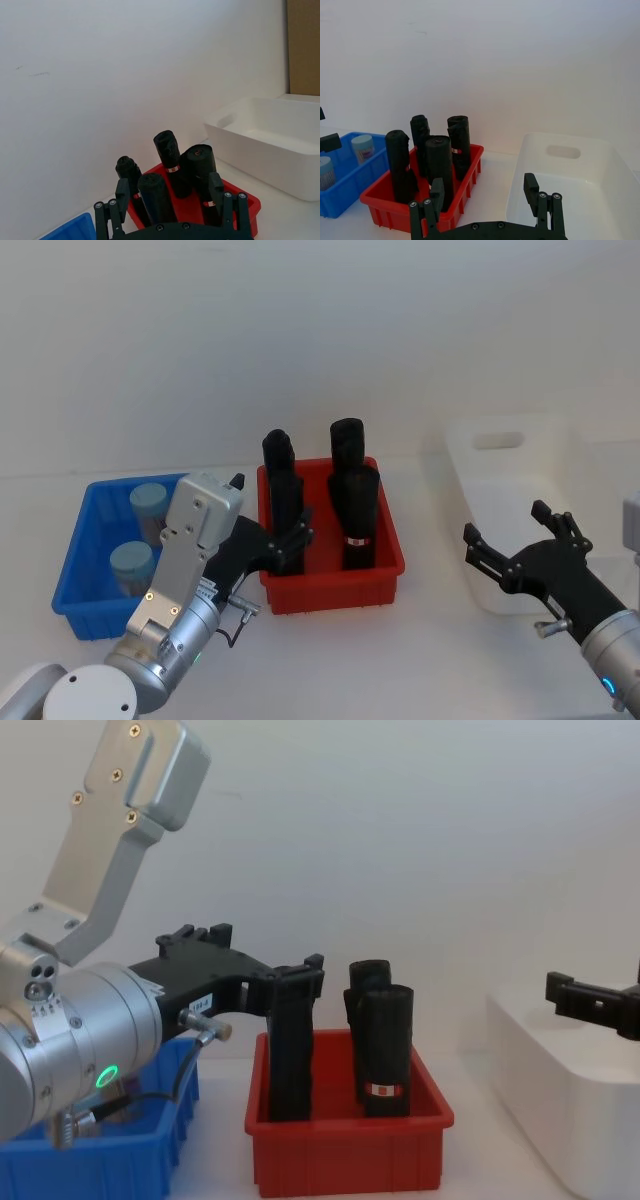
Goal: Pick the cotton swabs from the blue box and place them into the white box.
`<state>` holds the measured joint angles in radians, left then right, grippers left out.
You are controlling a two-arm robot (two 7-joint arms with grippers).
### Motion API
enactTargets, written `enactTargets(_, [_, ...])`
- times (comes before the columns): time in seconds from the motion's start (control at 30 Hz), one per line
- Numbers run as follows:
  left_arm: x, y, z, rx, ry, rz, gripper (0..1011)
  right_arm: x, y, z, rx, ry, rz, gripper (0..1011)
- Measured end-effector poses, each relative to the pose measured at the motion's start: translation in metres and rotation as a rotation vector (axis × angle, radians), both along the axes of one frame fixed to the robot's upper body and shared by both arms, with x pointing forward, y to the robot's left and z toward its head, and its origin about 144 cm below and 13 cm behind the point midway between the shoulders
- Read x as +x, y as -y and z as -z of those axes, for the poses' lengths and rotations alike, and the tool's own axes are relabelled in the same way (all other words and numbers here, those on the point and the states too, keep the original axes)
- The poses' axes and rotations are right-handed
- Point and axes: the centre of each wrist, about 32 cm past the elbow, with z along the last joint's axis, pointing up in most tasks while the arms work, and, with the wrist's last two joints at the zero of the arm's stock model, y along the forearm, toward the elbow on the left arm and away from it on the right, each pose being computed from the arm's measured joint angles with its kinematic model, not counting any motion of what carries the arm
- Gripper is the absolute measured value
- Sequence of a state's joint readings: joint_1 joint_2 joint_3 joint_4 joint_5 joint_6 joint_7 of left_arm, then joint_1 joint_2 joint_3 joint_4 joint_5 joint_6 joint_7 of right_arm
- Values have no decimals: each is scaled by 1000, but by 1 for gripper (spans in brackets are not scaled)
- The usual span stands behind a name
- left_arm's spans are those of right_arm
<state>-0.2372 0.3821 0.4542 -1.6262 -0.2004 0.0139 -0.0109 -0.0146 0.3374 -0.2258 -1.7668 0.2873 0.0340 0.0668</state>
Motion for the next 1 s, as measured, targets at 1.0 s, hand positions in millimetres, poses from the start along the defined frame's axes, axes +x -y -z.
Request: enactTargets(1.0, [0, 0, 0, 0, 0, 0, 1004, 0, 0, 0, 0, 0, 0, 1001])
